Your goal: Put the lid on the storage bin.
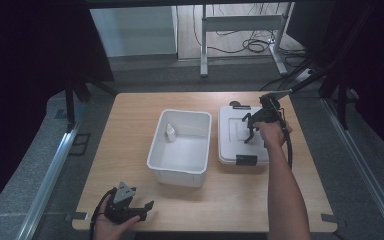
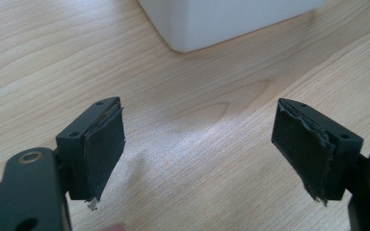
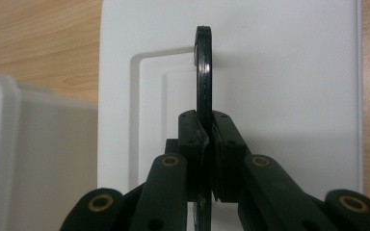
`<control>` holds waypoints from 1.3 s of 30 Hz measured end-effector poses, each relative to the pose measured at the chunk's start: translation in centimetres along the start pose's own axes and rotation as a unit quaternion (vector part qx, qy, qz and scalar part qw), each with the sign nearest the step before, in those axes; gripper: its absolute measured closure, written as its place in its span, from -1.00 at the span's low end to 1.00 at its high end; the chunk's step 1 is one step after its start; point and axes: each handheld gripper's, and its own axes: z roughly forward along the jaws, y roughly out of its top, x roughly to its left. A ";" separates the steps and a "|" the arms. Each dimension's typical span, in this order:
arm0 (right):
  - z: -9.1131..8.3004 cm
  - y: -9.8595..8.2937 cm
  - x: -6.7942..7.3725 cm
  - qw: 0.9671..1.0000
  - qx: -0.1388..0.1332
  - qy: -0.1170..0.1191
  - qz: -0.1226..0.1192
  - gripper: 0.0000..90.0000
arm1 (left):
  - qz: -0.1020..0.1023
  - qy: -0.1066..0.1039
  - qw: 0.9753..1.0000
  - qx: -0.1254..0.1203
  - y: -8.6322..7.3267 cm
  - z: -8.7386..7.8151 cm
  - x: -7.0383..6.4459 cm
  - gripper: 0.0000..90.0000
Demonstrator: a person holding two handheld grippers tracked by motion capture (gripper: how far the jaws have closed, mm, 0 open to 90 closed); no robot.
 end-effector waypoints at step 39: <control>-9.0 -5.1 8.5 0.996 -0.047 0.070 -0.013 0.89 | 0.007 -0.014 1.000 -0.001 1.0 0.9 0.1 -0.57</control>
